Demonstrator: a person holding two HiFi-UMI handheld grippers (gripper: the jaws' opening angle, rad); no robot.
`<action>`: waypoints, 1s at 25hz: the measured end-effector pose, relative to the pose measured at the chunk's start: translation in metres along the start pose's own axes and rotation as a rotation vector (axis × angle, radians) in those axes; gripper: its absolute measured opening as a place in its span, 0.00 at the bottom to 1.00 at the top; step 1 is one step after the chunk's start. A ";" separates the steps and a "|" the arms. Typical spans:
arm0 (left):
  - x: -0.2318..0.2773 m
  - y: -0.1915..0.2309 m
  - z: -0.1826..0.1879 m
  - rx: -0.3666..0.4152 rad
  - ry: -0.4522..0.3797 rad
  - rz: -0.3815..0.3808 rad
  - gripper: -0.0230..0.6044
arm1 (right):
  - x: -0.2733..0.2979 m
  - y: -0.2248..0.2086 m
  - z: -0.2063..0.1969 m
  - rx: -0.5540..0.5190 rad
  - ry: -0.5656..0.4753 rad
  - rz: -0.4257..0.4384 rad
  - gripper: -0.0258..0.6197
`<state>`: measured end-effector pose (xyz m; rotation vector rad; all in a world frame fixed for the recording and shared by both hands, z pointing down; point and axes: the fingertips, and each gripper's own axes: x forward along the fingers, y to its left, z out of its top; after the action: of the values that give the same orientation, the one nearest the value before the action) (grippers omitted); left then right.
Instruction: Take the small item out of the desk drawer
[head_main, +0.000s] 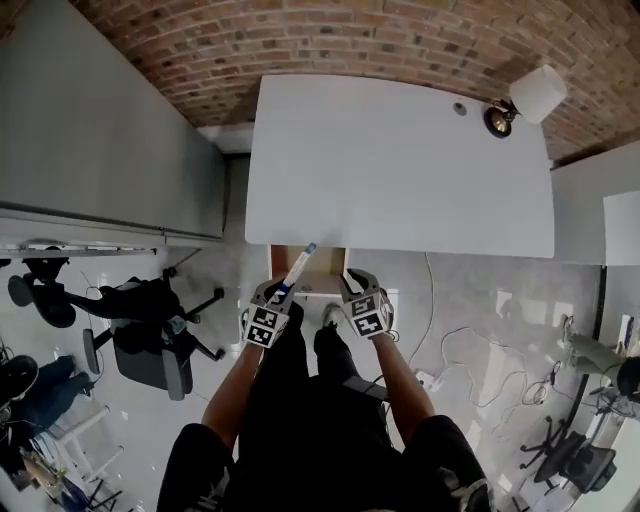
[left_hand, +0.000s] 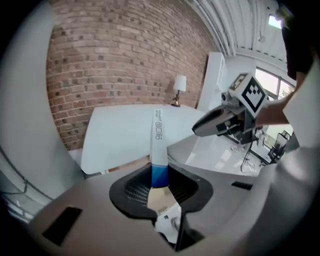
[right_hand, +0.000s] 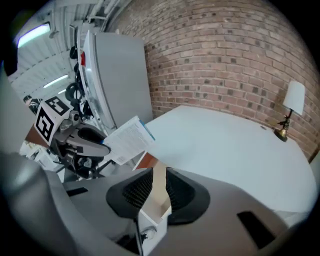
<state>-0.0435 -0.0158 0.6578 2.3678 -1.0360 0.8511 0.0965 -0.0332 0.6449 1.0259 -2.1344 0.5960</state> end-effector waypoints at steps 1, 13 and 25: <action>-0.014 0.001 0.024 -0.018 -0.064 0.030 0.18 | -0.012 -0.004 0.015 0.024 -0.046 -0.006 0.19; -0.193 -0.027 0.199 -0.036 -0.549 0.252 0.18 | -0.157 0.022 0.142 0.128 -0.473 -0.061 0.13; -0.268 -0.034 0.237 -0.105 -0.689 0.194 0.18 | -0.230 0.087 0.193 0.048 -0.632 -0.084 0.10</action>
<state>-0.0745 0.0032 0.3008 2.5443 -1.5360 -0.0002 0.0567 0.0052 0.3372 1.4681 -2.5997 0.3017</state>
